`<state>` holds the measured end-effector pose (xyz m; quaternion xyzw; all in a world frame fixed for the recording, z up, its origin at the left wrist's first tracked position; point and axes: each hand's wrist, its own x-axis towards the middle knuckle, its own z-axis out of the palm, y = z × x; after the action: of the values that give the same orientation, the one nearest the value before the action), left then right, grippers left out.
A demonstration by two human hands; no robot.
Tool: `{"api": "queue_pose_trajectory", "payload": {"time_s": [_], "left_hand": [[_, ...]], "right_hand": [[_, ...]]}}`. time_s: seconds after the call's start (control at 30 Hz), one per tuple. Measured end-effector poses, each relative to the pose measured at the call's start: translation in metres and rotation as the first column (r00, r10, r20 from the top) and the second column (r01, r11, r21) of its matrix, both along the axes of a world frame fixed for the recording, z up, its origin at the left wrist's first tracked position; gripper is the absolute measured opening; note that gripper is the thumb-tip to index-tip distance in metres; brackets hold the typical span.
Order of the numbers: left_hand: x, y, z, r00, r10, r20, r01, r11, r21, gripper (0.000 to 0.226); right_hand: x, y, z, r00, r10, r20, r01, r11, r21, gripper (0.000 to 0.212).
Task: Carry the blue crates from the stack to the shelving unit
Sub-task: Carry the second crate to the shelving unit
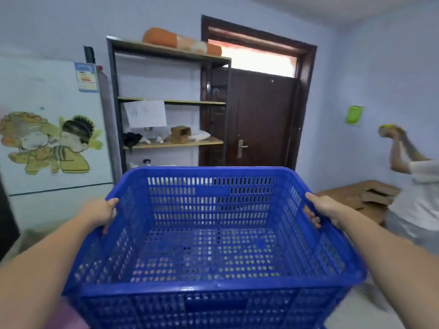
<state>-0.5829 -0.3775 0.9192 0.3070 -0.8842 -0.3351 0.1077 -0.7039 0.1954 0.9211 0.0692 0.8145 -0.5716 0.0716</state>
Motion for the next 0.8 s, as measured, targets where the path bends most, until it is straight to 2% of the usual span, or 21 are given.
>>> {"api": "queue_pose_trajectory", "payload": {"time_s": [0.17, 0.33, 0.4, 0.57, 0.67, 0.8], "left_hand": [[-0.074, 0.051, -0.009, 0.972, -0.232, 0.037, 0.233, 0.973, 0.004, 0.051], [-0.130, 0.142, -0.022, 0.887, -0.457, 0.063, 0.460, 0.887, -0.036, 0.050], [-0.142, 0.192, -0.029, 0.824, -0.560, 0.090, 0.566, 0.821, -0.076, 0.047], [-0.139, 0.331, -0.043, 0.680, -0.714, 0.164, 0.727, 0.686, -0.031, 0.031], [-0.108, 0.424, -0.044, 0.539, -0.819, 0.196, 0.840, 0.540, -0.052, 0.054], [-0.060, 0.542, -0.051, 0.381, -0.895, 0.231, 0.923, 0.382, -0.044, 0.046]], "right_hand": [[0.060, 0.057, -0.016, 0.975, -0.221, 0.018, 0.221, 0.975, -0.006, 0.061], [0.152, 0.124, -0.041, 0.874, -0.482, 0.057, 0.484, 0.875, -0.013, 0.062], [0.201, 0.153, -0.047, 0.802, -0.595, 0.053, 0.596, 0.803, 0.002, 0.061], [0.340, 0.223, -0.059, 0.627, -0.775, 0.079, 0.777, 0.630, 0.012, 0.059], [0.430, 0.257, -0.059, 0.507, -0.857, 0.097, 0.860, 0.511, 0.019, 0.056], [0.542, 0.293, -0.055, 0.358, -0.930, 0.086, 0.931, 0.362, 0.037, 0.056]]}}
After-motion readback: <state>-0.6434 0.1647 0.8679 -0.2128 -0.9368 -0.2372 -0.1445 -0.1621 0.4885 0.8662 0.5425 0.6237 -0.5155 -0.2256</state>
